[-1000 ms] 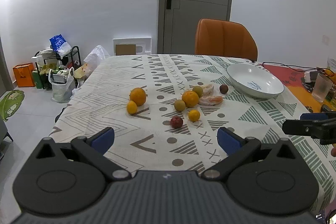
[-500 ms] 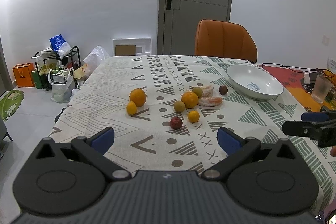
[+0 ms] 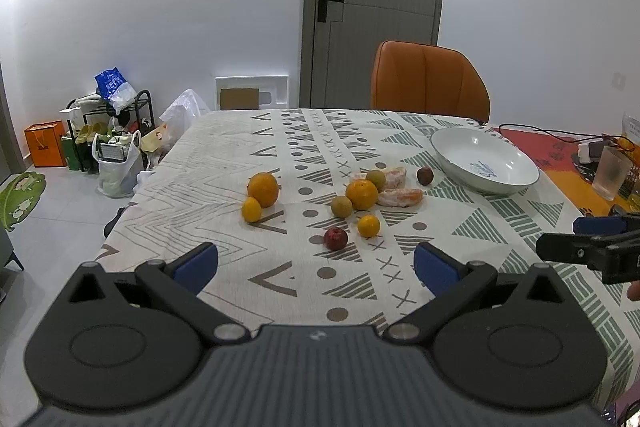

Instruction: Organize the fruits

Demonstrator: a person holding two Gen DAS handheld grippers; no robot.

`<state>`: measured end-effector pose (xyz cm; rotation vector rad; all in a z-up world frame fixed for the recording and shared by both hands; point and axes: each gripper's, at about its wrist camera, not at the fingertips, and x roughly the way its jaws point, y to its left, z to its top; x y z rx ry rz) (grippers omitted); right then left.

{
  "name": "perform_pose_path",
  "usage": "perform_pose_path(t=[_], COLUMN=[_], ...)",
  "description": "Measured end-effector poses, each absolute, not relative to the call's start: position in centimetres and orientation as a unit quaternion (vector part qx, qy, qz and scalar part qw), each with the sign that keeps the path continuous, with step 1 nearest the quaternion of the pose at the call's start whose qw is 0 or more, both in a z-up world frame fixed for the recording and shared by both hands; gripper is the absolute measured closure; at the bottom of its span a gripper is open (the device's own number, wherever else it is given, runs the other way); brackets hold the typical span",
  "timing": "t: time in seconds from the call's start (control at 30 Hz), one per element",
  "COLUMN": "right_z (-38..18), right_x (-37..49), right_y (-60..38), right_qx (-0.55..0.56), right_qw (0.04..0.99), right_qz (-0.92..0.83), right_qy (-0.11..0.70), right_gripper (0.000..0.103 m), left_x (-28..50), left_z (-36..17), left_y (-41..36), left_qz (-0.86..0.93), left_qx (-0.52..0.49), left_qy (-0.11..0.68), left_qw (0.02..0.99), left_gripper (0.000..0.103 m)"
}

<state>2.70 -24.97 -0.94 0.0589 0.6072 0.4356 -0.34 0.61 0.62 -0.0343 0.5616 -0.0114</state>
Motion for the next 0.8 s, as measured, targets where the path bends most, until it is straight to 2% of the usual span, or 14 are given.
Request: perform_pose_path(t=[0.8], right_z=[-1.08], right_x=[3.05], right_y=[-24.92], right_qx=[0.021], right_qw=[0.933], right_qz=[0.208], right_qy=[0.294], right_gripper=[0.000], left_x=[-0.24], left_z=[0.57], left_y=[0.86], left_qz=[-0.002], left_qx=[-0.020], left_qy=[0.275], left_qw=[0.961], left_gripper=[0.000])
